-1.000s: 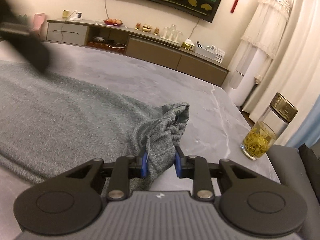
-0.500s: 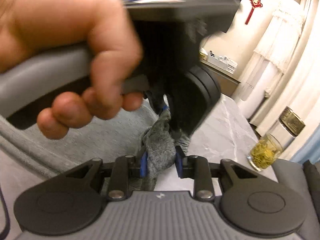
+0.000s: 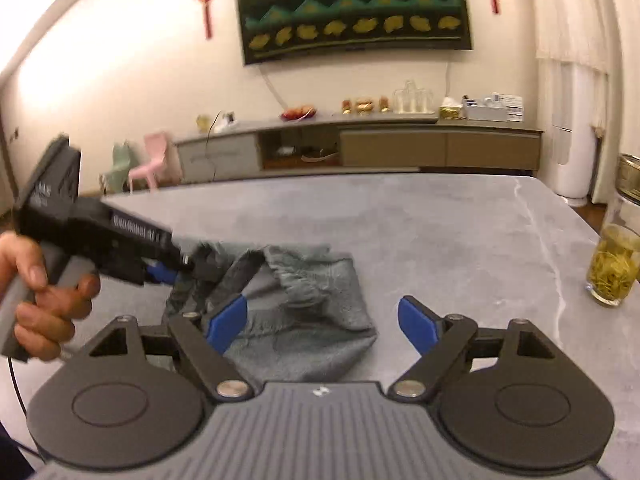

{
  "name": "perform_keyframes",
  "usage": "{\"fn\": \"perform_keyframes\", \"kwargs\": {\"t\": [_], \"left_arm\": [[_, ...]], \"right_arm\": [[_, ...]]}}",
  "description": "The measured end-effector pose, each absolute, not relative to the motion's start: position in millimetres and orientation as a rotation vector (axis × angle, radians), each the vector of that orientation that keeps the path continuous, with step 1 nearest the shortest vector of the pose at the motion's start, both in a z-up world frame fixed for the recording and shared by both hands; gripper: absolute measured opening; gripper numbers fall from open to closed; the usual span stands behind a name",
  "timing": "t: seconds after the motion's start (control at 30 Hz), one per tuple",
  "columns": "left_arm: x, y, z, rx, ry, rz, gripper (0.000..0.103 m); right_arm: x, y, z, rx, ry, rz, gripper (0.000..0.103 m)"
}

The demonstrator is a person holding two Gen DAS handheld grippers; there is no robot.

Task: Fold clothes
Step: 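Grasp the pant cuff with the right gripper while the left gripper grasps the waistband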

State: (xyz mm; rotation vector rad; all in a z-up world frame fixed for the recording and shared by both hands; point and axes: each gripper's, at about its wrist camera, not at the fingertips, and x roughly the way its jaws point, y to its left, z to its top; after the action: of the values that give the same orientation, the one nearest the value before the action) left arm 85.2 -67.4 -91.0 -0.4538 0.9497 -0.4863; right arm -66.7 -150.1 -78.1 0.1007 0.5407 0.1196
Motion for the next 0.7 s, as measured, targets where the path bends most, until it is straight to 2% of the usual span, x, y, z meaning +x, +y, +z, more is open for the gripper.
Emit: {"fn": "perform_keyframes", "kwargs": {"t": [0.03,0.23,0.43,0.5,0.53,0.63,0.7], "left_arm": [[83,-66,-90,-0.458,0.938,-0.492,0.029],[66,-81,-60,-0.308,0.815,-0.576,0.031],[63,-114,-49,-0.182,0.825,-0.708,0.031],[64,-114,-48,-0.207,0.818,-0.699,0.031],[63,-113,-47,-0.222,0.822,-0.696,0.03],[79,-117,-59,-0.272,0.915,-0.743,0.031],[90,-127,-66,-0.318,0.957,-0.781,0.036]], "right_arm": [[-66,-144,-80,0.077,0.547,0.131,0.083],[-73,-97,-88,-0.076,0.56,0.226,0.063],[-61,-45,-117,-0.289,0.697,0.202,0.043],[-61,-42,-123,-0.32,0.722,0.19,0.018],[-62,-42,-121,-0.317,0.714,0.191,0.013],[-66,-41,-116,-0.308,0.684,0.203,0.008],[-70,-36,-114,-0.322,0.665,0.225,0.007]]}}
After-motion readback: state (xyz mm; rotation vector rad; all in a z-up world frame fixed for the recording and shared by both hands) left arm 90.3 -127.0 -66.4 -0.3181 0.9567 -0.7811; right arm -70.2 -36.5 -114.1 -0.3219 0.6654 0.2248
